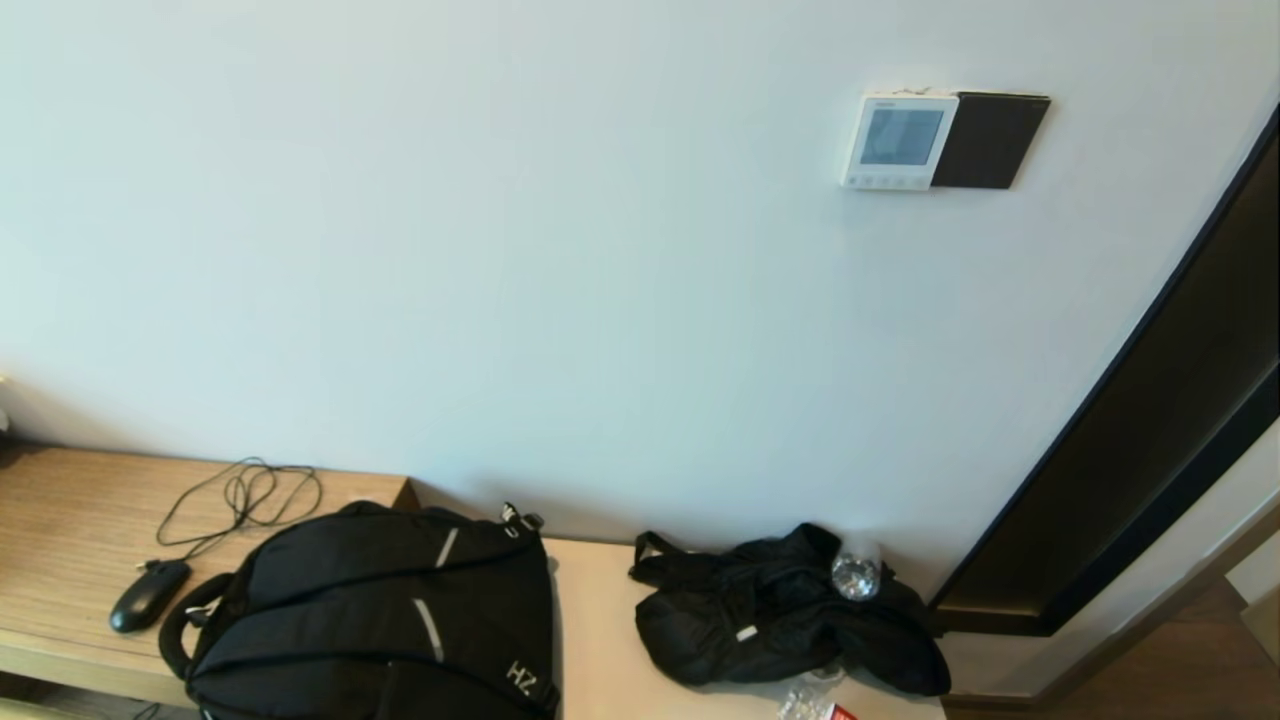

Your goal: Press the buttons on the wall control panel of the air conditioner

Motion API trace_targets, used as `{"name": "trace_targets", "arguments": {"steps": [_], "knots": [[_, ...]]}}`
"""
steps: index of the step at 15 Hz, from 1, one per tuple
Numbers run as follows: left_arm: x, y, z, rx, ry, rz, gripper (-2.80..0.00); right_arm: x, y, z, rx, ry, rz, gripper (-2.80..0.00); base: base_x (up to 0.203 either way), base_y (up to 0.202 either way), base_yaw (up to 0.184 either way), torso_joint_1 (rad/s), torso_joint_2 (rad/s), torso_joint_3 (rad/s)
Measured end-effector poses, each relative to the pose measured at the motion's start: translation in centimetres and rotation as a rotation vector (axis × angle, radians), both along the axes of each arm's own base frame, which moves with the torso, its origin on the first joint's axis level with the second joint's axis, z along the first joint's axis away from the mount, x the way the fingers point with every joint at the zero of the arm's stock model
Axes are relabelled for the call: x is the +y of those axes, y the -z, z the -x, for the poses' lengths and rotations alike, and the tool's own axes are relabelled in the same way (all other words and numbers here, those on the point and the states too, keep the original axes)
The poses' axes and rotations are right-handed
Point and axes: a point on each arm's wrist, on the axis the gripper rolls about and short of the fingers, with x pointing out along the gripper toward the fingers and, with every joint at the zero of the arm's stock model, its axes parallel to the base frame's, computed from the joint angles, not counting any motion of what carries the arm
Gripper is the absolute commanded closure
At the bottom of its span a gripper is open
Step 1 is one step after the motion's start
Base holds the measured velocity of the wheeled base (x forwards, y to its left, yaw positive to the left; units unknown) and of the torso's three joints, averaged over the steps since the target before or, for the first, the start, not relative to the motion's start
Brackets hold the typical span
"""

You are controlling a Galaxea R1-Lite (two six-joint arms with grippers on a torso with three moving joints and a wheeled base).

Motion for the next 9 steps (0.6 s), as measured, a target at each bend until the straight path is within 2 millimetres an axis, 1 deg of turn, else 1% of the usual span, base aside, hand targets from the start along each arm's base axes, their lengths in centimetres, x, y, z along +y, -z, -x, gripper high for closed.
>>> {"name": "trace_targets", "arguments": {"steps": [9], "knots": [[0.00, 0.00, 0.00, 0.000, 0.000, 0.000, 0.00, 0.00, -0.02, 0.01, -0.001, 0.000, -0.002, 0.00, 0.000, 0.000, 0.000, 0.000, 0.00, 0.000]]}}
